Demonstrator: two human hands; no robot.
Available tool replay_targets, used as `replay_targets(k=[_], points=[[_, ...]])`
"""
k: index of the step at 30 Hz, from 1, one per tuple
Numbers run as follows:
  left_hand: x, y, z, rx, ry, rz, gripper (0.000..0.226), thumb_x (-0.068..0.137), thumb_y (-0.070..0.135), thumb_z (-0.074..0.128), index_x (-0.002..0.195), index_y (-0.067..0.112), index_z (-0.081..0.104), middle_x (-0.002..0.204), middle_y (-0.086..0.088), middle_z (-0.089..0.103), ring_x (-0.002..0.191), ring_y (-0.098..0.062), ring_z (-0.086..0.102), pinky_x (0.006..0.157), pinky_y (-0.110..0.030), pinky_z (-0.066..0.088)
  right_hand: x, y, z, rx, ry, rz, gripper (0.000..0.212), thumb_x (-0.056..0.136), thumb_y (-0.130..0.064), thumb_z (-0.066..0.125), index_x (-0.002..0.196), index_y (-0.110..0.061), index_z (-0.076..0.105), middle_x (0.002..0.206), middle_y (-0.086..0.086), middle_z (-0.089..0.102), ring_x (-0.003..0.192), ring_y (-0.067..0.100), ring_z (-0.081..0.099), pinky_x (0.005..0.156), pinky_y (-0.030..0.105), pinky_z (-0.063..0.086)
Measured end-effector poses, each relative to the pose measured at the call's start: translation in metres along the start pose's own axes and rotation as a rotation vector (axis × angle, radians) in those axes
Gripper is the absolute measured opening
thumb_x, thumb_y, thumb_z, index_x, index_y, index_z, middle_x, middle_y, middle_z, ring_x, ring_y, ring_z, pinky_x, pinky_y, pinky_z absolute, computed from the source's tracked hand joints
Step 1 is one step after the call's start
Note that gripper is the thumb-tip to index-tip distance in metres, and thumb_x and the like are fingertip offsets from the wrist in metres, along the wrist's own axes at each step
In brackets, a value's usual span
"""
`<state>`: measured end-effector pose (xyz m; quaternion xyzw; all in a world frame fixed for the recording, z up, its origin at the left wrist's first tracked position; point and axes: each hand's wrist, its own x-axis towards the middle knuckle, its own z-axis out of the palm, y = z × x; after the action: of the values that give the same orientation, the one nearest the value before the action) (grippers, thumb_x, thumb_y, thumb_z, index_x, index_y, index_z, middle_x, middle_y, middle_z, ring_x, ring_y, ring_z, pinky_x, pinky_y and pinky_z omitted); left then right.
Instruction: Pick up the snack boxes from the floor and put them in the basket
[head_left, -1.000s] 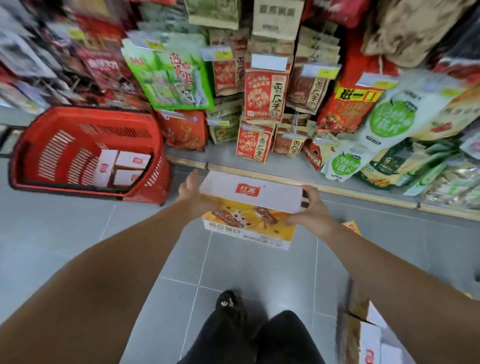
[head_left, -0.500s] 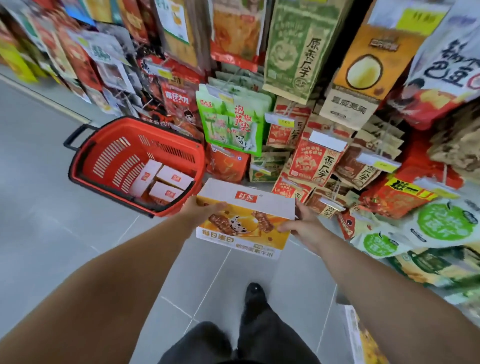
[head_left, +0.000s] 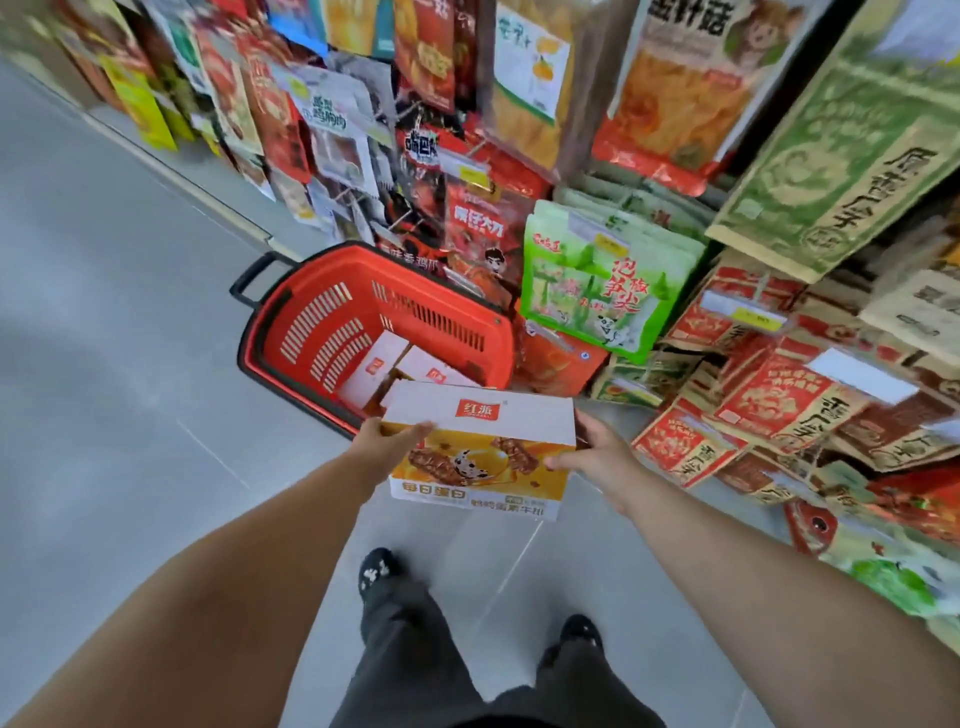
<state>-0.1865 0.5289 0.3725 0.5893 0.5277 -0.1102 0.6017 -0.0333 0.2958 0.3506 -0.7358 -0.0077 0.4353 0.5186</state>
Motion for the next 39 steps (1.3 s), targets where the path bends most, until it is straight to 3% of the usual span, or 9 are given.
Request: replay_targets(k=[4, 9, 15, 19, 22, 25, 32, 37, 39], points=[[0.042, 0.016, -0.064, 0.081, -0.04, 0.012, 0.071, 0.078, 0.047, 0.072, 0.134, 0.015, 0.042, 0.125, -0.003, 0.058, 0.115, -0.024, 0.054, 0.1, -0.042, 0.045, 0.026, -0.014, 0.066, 0.04, 0.081, -0.001, 0.092, 0.064, 0.016, 0.075, 0.144, -0.014, 0.042, 0.131, 0.007, 0.058, 0.122, 0.023, 0.053, 0.097, 0.034, 0.045], [0.084, 0.048, -0.119, 0.166, -0.058, 0.047, 0.066, 0.073, 0.044, 0.076, 0.125, 0.014, 0.048, 0.112, -0.006, 0.065, 0.102, -0.024, 0.063, 0.095, -0.042, 0.051, 0.056, -0.032, 0.128, 0.139, 0.14, -0.012, 0.09, 0.064, 0.02, 0.071, 0.141, -0.016, 0.045, 0.13, 0.005, 0.058, 0.119, 0.02, 0.052, 0.088, 0.031, 0.045], [0.165, 0.079, -0.141, 0.252, -0.093, 0.048, 0.108, 0.033, 0.074, 0.075, 0.121, 0.016, 0.049, 0.108, -0.006, 0.067, 0.1, -0.031, 0.065, 0.092, -0.05, 0.052, 0.108, -0.06, 0.141, 0.12, 0.161, 0.053, 0.091, 0.063, 0.012, 0.077, 0.141, -0.02, 0.046, 0.131, 0.005, 0.058, 0.12, 0.021, 0.053, 0.091, 0.035, 0.046], [0.194, 0.103, -0.145, 0.233, -0.096, 0.0, 0.09, 0.051, 0.057, 0.079, 0.123, 0.014, 0.047, 0.116, -0.006, 0.063, 0.108, -0.03, 0.06, 0.1, -0.051, 0.047, 0.154, -0.078, 0.149, 0.044, 0.173, 0.116, 0.099, 0.062, 0.01, 0.078, 0.145, -0.025, 0.039, 0.138, 0.002, 0.052, 0.128, 0.023, 0.048, 0.098, 0.039, 0.046], [0.222, 0.112, -0.151, 0.234, -0.104, -0.034, 0.074, 0.07, 0.037, 0.08, 0.129, 0.011, 0.045, 0.124, -0.007, 0.06, 0.113, -0.029, 0.057, 0.103, -0.046, 0.044, 0.186, -0.093, 0.162, -0.034, 0.182, 0.161, 0.098, 0.068, 0.014, 0.072, 0.149, -0.025, 0.032, 0.141, 0.003, 0.049, 0.126, 0.021, 0.048, 0.087, 0.028, 0.042], [0.256, 0.108, -0.162, 0.265, -0.098, -0.118, 0.066, 0.079, 0.032, 0.076, 0.131, 0.008, 0.043, 0.124, -0.008, 0.059, 0.112, -0.029, 0.058, 0.093, -0.037, 0.047, 0.219, -0.103, 0.18, -0.091, 0.198, 0.168, 0.096, 0.07, 0.013, 0.069, 0.149, -0.026, 0.031, 0.143, 0.002, 0.046, 0.122, 0.018, 0.048, 0.081, 0.024, 0.041], [0.346, 0.088, -0.193, 0.212, -0.158, -0.152, 0.092, 0.083, 0.028, 0.073, 0.152, 0.029, 0.011, 0.143, -0.009, 0.047, 0.123, -0.033, 0.053, 0.1, -0.049, 0.047, 0.302, -0.102, 0.242, -0.088, 0.368, 0.26, 0.081, 0.072, 0.018, 0.06, 0.144, -0.013, 0.039, 0.132, 0.004, 0.054, 0.119, 0.022, 0.052, 0.076, 0.022, 0.038], [0.435, 0.035, -0.199, 0.089, -0.111, -0.276, 0.075, 0.086, 0.032, 0.068, 0.147, 0.034, 0.024, 0.116, -0.005, 0.054, 0.094, -0.025, 0.058, 0.081, -0.037, 0.051, 0.398, -0.079, 0.296, -0.119, 0.493, 0.282, 0.036, 0.069, -0.005, 0.06, 0.103, -0.016, 0.056, 0.081, 0.002, 0.055, 0.072, 0.017, 0.054, 0.063, 0.024, 0.035], [0.461, 0.017, -0.197, 0.028, -0.072, -0.348, 0.069, 0.087, 0.038, 0.065, 0.144, 0.039, 0.027, 0.099, 0.0, 0.056, 0.081, -0.021, 0.057, 0.08, -0.037, 0.05, 0.431, -0.072, 0.312, -0.165, 0.468, 0.29, 0.038, 0.075, -0.009, 0.061, 0.112, -0.015, 0.056, 0.092, 0.006, 0.06, 0.08, 0.022, 0.059, 0.064, 0.025, 0.039]])
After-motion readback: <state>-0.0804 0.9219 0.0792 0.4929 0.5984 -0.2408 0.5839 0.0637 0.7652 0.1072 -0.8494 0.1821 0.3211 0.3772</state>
